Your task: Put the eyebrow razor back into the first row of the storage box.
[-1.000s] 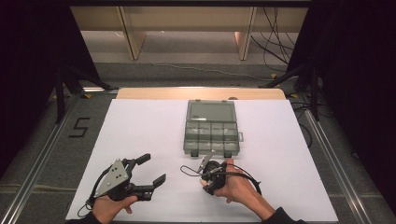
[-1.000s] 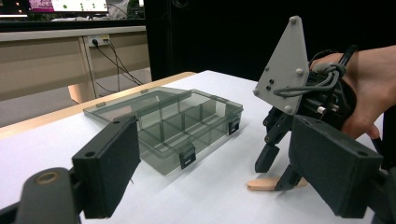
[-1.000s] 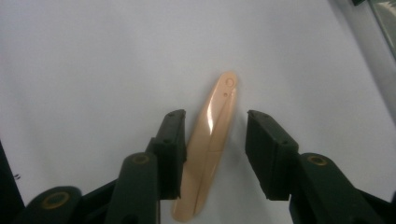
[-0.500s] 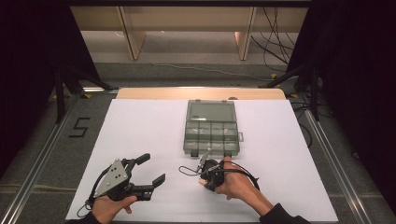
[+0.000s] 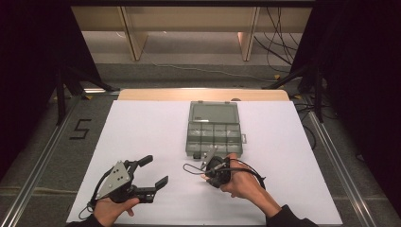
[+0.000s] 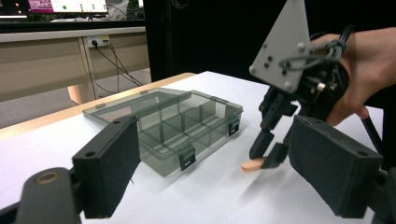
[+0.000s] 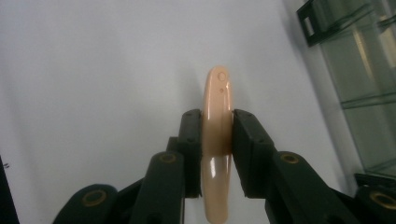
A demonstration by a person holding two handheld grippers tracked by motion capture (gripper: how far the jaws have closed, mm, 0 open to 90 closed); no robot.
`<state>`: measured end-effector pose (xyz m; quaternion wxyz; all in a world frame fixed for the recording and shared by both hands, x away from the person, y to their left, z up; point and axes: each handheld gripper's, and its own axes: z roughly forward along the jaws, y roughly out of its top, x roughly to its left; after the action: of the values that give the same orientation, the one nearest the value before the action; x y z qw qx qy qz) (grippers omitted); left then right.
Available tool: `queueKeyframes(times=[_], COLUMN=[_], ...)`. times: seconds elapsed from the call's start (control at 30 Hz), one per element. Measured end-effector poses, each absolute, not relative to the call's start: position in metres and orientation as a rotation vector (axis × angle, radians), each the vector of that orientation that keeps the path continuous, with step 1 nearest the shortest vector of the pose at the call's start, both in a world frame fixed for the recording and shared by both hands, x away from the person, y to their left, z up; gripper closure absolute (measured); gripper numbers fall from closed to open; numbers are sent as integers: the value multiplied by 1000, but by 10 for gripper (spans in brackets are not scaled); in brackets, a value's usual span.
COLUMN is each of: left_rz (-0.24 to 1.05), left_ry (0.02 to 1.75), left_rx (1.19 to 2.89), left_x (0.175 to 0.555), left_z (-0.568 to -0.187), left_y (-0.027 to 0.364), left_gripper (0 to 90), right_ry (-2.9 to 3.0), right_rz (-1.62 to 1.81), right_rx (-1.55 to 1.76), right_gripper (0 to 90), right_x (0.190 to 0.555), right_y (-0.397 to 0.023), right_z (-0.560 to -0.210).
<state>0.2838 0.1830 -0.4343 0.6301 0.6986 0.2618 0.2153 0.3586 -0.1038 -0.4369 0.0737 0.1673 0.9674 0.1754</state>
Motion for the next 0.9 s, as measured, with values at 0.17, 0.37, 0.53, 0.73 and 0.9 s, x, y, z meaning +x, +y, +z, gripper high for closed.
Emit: queueKeyframes(times=[0.17,0.37,0.53,0.73,0.9], left_rz=[495,506,506,502,501], left_ry=[605,612,613,614,617], left_rx=[1604,1607,1607,1609,1605], left_x=[284,282,282,282,282], left_z=[-434,-434,-434,-434,-434], left_y=[184,185,185,185,185], left_gripper=[165,165,165,165,165], right_ry=[2861,2819,2774,2722,2666], right_rz=[593,639,664,693,715], right_rx=[495,495,498,499,507], right_gripper=[742,743,742,743,743], right_x=[360,367,374,383,394], right_y=[-106,-110,-113,-116,-120], right_z=[-428,-417,-408,-394,-384])
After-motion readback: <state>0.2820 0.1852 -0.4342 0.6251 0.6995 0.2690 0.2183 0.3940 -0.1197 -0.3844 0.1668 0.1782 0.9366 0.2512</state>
